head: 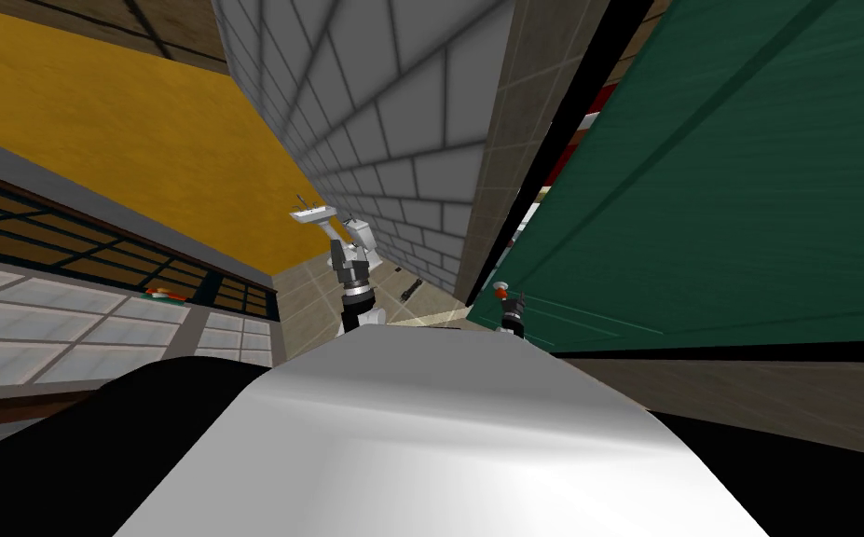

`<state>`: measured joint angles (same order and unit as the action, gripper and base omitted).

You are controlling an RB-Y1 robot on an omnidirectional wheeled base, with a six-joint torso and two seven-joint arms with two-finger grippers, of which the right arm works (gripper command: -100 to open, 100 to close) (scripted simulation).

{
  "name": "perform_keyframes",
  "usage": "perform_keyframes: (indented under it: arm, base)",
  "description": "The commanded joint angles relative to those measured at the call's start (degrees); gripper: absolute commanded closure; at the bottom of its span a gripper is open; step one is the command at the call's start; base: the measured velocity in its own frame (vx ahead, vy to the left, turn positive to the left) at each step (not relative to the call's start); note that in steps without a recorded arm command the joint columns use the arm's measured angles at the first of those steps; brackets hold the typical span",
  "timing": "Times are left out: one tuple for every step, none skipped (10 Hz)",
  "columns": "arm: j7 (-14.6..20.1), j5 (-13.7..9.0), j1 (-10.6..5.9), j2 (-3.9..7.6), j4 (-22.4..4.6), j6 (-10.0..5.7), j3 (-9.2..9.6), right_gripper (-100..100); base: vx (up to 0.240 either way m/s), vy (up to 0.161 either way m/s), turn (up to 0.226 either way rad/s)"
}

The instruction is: Pull the door open

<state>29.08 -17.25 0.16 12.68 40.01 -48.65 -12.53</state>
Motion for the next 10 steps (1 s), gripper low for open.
perform_keyframes:
  arm:
    - [2.9, -1.2, -0.42, -1.48, 1.0, 0.26, 1.12, -100]
    - [3.5, -1.2, -0.42, -1.48, 1.0, 0.26, 1.12, -100]
    - [5.7, -2.1, -0.51, -1.85, 1.2, 0.33, 1.42, -100]
    - [5.7, -2.1, -0.51, -1.85, 1.2, 0.33, 1.42, -100]
    - [5.7, -2.1, -0.51, -1.85, 1.1, 0.33, 1.42, -100]
    - [5.7, -2.1, -0.51, -1.85, 1.2, 0.33, 1.42, -100]
    - [7.8, -3.1, -0.60, -2.22, 1.4, 0.40, 1.73, -100]
    - [7.8, -3.1, -0.60, -2.22, 1.4, 0.40, 1.73, -100]
    - [10.1, -4.2, -0.69, -2.61, 1.6, 0.48, 2.05, -100]
    - [11.5, -5.2, -0.78, -3.01, 1.8, 0.55, 2.37, -100]
  base:
    - [-0.095, -0.011, 0.086]
    - [-0.063, -0.015, 0.023]
    - [-0.051, -0.018, 0.011]
    - [-0.033, -0.008, 0.045]
    - [-0.011, -0.002, 0.009]
    - [-0.005, 0.006, -0.017]
    - [-0.034, -0.006, 0.046]
    - [-0.041, -0.012, 0.003]
    - [-0.041, -0.007, 0.026]
    - [-0.077, -0.026, 0.061]
